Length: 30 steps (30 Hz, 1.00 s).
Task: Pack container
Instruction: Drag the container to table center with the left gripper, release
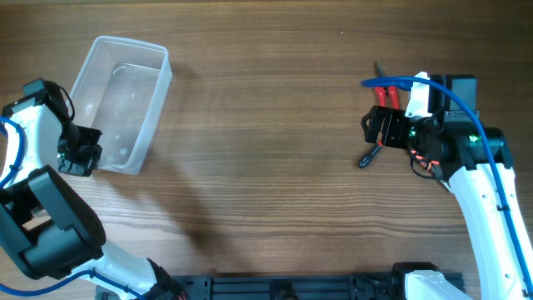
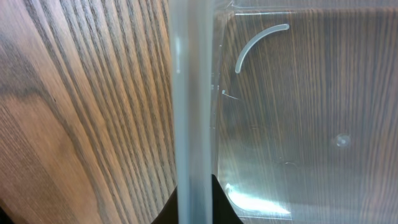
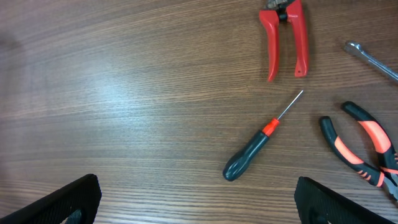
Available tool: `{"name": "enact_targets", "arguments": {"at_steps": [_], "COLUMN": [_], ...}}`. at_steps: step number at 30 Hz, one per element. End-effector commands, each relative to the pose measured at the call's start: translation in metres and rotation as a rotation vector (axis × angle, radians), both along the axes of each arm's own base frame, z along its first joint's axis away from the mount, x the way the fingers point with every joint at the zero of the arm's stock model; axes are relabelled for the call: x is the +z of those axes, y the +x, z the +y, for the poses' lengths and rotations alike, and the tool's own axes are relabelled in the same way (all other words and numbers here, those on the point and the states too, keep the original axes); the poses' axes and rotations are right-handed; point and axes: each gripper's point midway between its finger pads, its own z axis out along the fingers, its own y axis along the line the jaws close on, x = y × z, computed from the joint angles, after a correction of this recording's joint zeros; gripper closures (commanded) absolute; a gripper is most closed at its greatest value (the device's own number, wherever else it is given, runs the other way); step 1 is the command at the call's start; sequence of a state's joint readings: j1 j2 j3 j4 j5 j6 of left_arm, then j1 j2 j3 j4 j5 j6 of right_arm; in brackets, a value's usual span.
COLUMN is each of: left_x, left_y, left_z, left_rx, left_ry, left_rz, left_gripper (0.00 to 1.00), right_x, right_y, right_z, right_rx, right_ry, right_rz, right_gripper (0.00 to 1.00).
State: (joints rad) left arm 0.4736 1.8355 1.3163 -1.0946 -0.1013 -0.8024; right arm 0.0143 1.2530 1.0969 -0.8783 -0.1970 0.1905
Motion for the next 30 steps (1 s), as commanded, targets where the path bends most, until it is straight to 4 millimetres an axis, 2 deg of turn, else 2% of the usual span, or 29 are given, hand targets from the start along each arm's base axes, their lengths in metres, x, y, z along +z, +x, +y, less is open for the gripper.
{"name": "enact_targets", "arguments": {"at_steps": [1, 6, 10, 12, 15, 18, 21, 24, 27, 30], "left_x": [-0.005, 0.009, 0.042, 0.062, 0.088, 0.110, 0.113, 0.106, 0.097, 0.086], "left_y": [-0.012, 0.001, 0.029, 0.042, 0.059, 0.072, 0.075, 0.076, 0.077, 0.076], "left_z": [0.003, -0.002, -0.020, -0.037, -0.070, -0.122, -0.160, -0.196, -0.227, -0.244], "left_rx": [0.007, -0.074, -0.258, -0.370, -0.572, -0.867, -1.053, -1.205, -1.317, -1.394], "left_ry": [0.017, 0.032, 0.087, 0.121, 0.150, 0.135, 0.129, 0.107, 0.084, 0.068], "left_rz": [0.061, 0.002, -0.116, -0.182, -0.276, -0.377, -0.392, -0.378, -0.374, -0.348], "left_gripper": [0.96, 0.96, 0.96, 0.96, 0.96, 0.96, 0.96, 0.96, 0.96, 0.96], "right_x": [0.009, 0.009, 0.008, 0.008, 0.017, 0.040, 0.061, 0.072, 0.074, 0.071], "right_y": [0.006, 0.006, 0.005, 0.004, 0.000, -0.002, -0.006, -0.011, -0.015, -0.018], "right_z": [-0.004, -0.005, -0.009, -0.019, -0.051, -0.071, -0.080, -0.081, -0.081, -0.081], "right_rx": [-0.029, -0.030, -0.045, -0.094, -0.253, -0.343, -0.401, -0.418, -0.418, -0.416], "right_ry": [-0.008, -0.009, -0.032, -0.071, -0.191, -0.270, -0.267, -0.256, -0.256, -0.259], "right_rz": [-0.023, -0.023, -0.019, -0.015, -0.026, -0.082, -0.137, -0.171, -0.173, -0.156], "right_gripper": [0.00, 0.00, 0.00, 0.00, 0.00, 0.00, 0.00, 0.00, 0.00, 0.00]}}
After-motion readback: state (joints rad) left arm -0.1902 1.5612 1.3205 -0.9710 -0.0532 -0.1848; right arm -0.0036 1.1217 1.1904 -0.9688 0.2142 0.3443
